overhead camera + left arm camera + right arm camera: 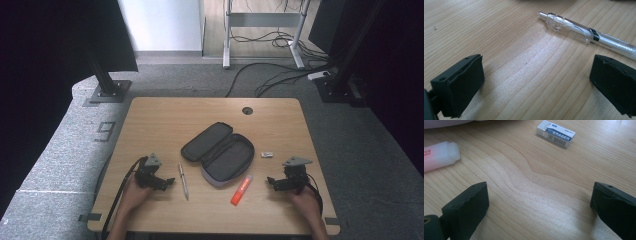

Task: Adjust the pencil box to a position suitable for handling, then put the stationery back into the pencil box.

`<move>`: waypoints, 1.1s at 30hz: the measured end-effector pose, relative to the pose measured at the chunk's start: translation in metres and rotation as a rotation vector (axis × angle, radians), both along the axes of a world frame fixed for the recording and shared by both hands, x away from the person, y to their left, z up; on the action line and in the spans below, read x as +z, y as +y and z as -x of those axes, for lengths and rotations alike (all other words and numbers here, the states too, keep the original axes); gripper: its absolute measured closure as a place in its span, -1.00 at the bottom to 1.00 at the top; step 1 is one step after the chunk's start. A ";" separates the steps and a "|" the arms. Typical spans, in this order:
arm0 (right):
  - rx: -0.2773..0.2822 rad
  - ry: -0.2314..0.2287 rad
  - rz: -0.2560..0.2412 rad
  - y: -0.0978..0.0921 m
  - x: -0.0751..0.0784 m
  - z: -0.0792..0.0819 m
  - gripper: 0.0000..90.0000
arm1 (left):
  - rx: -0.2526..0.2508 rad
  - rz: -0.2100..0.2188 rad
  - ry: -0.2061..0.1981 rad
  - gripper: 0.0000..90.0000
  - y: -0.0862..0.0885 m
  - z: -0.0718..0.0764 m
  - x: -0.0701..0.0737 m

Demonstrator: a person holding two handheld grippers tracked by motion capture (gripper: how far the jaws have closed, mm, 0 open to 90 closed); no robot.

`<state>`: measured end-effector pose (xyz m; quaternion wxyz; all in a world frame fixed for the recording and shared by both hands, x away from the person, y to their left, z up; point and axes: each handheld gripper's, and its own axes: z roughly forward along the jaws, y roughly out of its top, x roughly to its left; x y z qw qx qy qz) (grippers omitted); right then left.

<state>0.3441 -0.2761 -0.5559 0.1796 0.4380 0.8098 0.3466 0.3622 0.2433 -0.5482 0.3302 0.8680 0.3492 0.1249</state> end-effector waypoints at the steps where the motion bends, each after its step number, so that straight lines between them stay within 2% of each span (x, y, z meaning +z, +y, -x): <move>1: 0.000 0.000 0.000 0.000 0.000 0.000 -0.96 | 0.002 0.000 0.000 -1.00 0.000 0.000 0.000; 16: -0.026 0.006 0.006 0.003 0.000 -0.002 -1.00 | 0.011 -0.001 -0.001 -1.00 -0.001 0.000 0.000; 23: 0.000 0.018 0.011 0.002 0.001 -0.006 -1.00 | 0.011 -0.001 -0.001 -1.00 -0.001 0.000 0.000; 29: 0.049 0.033 0.027 0.006 0.004 -0.011 -1.00 | 0.012 0.000 0.000 -1.00 -0.001 0.000 0.000; 33: 0.062 0.023 0.032 0.008 0.011 -0.016 -0.89 | 0.012 0.000 0.000 -1.00 -0.001 0.000 0.000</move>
